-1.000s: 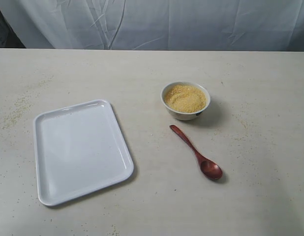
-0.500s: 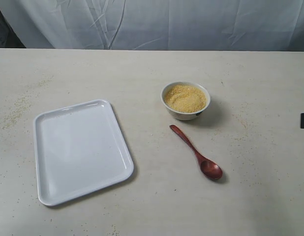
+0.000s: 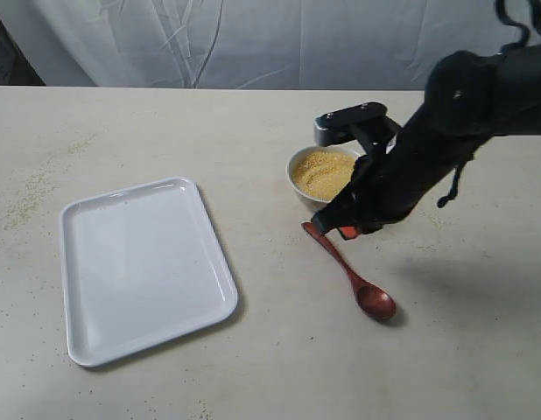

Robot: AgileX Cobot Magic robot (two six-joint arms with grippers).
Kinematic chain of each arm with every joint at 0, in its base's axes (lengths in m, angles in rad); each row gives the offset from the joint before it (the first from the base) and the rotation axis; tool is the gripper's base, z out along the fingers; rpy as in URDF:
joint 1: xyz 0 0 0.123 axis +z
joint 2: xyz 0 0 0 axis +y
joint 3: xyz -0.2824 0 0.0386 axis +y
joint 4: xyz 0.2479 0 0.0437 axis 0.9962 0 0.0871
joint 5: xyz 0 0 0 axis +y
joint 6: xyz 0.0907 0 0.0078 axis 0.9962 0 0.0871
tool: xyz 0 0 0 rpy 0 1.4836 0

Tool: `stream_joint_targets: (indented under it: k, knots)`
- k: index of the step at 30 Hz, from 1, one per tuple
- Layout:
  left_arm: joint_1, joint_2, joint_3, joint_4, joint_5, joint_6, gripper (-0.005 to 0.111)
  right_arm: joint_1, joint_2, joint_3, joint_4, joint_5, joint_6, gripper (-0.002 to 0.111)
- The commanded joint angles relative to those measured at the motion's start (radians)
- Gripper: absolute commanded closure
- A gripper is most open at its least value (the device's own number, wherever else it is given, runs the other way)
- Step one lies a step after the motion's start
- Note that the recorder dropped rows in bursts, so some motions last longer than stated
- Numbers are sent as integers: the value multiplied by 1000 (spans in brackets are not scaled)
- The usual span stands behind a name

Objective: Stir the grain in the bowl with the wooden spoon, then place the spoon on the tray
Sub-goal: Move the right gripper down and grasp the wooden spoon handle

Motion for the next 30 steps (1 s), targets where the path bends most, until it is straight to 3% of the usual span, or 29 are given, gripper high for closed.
stream_joint_targets:
  k: [1, 17, 19, 21, 30]
  knots:
    - [4, -4, 3, 0, -9, 0, 107, 26, 105, -70, -135, -44, 106, 73]
    - [4, -4, 3, 0, -9, 0, 107, 26, 247, -77, -67, -105, 126, 73]
    - [4, -4, 3, 0, -9, 0, 107, 26, 247, -77, -67, -105, 126, 84]
    - [4, -4, 3, 0, -9, 0, 107, 26, 243, -77, -67, -89, 126, 109]
    - [4, -4, 3, 0, -9, 0, 107, 24, 66, -77, 11, 168, 193, 108]
